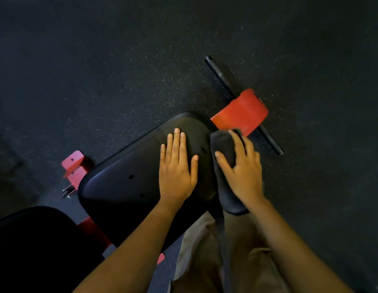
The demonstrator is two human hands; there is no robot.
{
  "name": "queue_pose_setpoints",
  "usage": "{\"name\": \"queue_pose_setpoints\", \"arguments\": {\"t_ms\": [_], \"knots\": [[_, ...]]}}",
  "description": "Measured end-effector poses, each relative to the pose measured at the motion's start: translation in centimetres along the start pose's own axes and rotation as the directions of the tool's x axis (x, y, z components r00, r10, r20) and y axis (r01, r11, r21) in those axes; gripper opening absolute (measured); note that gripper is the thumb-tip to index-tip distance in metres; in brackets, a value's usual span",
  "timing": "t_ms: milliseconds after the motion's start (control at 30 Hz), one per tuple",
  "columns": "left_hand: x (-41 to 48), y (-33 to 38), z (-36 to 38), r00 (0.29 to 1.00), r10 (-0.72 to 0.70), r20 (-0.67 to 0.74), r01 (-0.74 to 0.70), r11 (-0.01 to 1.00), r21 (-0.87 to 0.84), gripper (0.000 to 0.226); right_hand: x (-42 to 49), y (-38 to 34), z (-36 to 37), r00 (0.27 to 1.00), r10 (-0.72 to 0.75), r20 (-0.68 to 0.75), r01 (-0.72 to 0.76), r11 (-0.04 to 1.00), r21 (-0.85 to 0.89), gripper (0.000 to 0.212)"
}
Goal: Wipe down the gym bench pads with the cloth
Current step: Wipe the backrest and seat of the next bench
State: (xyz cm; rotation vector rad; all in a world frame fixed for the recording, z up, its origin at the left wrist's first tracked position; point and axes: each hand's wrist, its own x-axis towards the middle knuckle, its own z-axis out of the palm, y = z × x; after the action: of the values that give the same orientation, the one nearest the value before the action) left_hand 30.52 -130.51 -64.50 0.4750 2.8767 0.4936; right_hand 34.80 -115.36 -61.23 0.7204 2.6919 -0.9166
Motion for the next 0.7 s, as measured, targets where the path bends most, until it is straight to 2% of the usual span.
{"name": "queue_pose_setpoints", "arguments": {"t_ms": [133, 300, 367, 467, 533, 633, 700], "knots": [[-0.1, 0.1, 0.1, 1.0, -0.002, -0.016, 0.002, 1.0, 0.014, 0.06, 2.5, -0.8, 0.3, 0.998, 0.054, 0.036, -0.052, 0.997, -0.061, 0.061], [-0.1, 0.0, 0.3, 1.0, 0.004, -0.023, -0.003, 0.999, 0.033, 0.06, 9.6, -4.6, 1.0, 0.975, -0.182, 0.126, 0.198, 0.972, -0.129, 0.059], [-0.1, 0.1, 0.3, 1.0, 0.014, -0.017, -0.013, 0.999, 0.032, 0.06, 8.9, -3.7, 1.0, 0.981, -0.179, 0.069, 0.184, 0.98, -0.074, 0.06], [-0.1, -0.1, 0.2, 1.0, 0.006, -0.016, -0.006, 1.0, 0.021, 0.061, 4.4, -1.4, 1.2, 0.992, -0.062, -0.108, 0.062, 0.998, 0.001, 0.066], [-0.1, 0.0, 0.0, 1.0, 0.005, -0.015, -0.006, 1.0, -0.016, 0.061, 1.0, 0.2, 2.1, 0.978, 0.114, -0.176, -0.089, 0.985, 0.146, 0.069], [-0.3, -0.2, -0.3, 1.0, 0.007, -0.015, -0.008, 0.997, -0.07, 0.059, -3.0, 0.7, 4.9, 0.882, 0.41, -0.234, -0.279, 0.853, 0.442, 0.08], [-1.2, -0.6, -0.5, 0.999, 0.032, -0.035, -0.034, 0.998, -0.058, 0.055, -6.3, -0.9, 6.6, 0.825, 0.512, -0.239, -0.32, 0.773, 0.548, 0.088]]}}
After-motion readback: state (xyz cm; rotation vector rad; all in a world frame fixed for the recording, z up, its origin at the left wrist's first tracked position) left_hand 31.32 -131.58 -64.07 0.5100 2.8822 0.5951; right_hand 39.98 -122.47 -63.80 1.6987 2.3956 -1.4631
